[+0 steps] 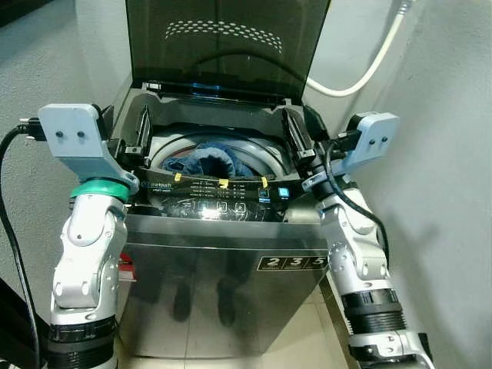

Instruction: Clothes washing

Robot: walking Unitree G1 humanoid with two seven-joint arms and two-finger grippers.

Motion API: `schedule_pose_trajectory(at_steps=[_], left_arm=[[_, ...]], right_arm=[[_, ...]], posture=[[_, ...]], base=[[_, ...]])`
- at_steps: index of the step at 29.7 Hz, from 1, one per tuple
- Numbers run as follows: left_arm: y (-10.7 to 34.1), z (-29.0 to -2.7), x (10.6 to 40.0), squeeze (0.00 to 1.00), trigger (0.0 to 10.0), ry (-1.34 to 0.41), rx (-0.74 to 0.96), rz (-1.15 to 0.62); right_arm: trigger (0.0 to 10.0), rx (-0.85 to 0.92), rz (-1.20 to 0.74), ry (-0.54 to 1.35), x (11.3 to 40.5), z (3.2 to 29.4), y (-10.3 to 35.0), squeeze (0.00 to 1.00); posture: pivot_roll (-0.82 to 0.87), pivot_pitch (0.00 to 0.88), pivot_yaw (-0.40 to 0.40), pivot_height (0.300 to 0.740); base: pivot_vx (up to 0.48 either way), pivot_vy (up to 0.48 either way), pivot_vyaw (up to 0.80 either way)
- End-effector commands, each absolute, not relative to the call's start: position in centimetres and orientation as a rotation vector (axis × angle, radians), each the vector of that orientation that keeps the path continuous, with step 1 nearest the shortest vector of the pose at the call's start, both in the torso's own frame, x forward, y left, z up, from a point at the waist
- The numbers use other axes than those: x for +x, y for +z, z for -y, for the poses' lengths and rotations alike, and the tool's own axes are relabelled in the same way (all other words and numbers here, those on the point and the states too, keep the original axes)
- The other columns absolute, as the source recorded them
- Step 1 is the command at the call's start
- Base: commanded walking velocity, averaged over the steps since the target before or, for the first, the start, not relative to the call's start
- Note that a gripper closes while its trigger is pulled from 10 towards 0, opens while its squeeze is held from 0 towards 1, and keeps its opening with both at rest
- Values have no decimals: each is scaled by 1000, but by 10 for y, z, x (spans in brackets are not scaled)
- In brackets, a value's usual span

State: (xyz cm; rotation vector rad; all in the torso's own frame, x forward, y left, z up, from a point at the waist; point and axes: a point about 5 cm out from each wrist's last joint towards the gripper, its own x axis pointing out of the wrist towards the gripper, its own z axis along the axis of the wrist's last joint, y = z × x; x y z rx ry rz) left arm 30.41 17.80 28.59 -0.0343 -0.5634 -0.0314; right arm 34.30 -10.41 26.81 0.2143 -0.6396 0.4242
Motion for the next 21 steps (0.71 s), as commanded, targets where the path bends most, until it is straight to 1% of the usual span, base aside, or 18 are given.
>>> schedule_pose_trajectory(at_steps=[1, 16, 21], left_arm=[[280, -177, 306, 0, 10000, -36, -36, 542], [279, -173, 307, 0, 10000, -35, -47, 541], [278, -172, 306, 0, 10000, -33, -51, 540]], right_arm=[[10000, 211, 628, 416, 343, 106, 265, 0], [10000, 166, 615, 411, 343, 109, 264, 0], [10000, 135, 604, 407, 344, 108, 263, 0]], posture=[[123, 0, -66, 740], [106, 0, -73, 740], [106, 0, -77, 740]], base=[[-307, 0, 0], [-329, 0, 0], [-326, 0, 740]])
